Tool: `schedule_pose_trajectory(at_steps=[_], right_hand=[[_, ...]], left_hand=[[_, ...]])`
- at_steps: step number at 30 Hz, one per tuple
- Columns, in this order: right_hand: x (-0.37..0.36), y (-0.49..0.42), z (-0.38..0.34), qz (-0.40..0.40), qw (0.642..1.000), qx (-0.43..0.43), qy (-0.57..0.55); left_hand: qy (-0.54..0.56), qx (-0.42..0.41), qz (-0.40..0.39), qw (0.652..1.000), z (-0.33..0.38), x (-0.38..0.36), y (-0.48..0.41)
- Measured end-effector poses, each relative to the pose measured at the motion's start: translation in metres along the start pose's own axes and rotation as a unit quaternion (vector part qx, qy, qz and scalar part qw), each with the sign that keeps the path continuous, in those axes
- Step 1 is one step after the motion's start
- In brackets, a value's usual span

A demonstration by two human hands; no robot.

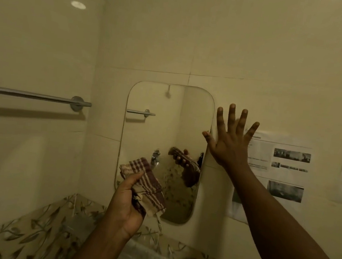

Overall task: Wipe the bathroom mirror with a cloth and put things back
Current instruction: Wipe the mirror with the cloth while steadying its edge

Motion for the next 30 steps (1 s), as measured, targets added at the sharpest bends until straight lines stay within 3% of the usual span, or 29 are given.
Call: schedule_pose_trajectory(at_steps=[11,14,20,27,30], right_hand=[[-0.03,0.008,0.013,0.054,0.998,0.017,0.034],[-0.034,0.009,0.014,0.063,0.997,0.018,0.031],[-0.037,0.01,0.015,0.072,0.997,0.018,0.031],[-0.041,0.01,0.017,0.086,0.995,0.025,0.032],[-0.041,0.01,0.017,0.089,0.995,0.028,0.038]], left_hand=[[-0.035,-0.03,0.003,0.999,-0.018,-0.036,-0.019],[-0.06,-0.101,0.023,0.993,-0.016,-0.053,-0.035],[-0.192,-0.372,0.092,0.903,-0.001,-0.091,-0.067],[-0.201,-0.474,0.115,0.849,0.039,-0.15,-0.101],[-0.254,-0.569,0.089,0.777,0.049,-0.175,-0.105]])
Point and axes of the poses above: each hand's wrist, its own y-axis away from the middle knuckle, its own x-axis out of the back of the hand, z = x × y, the point moved 1 cm from there along -y, towards the middle knuckle, and after that the axes turned 13 degrees about z, right-handed, at the moved point
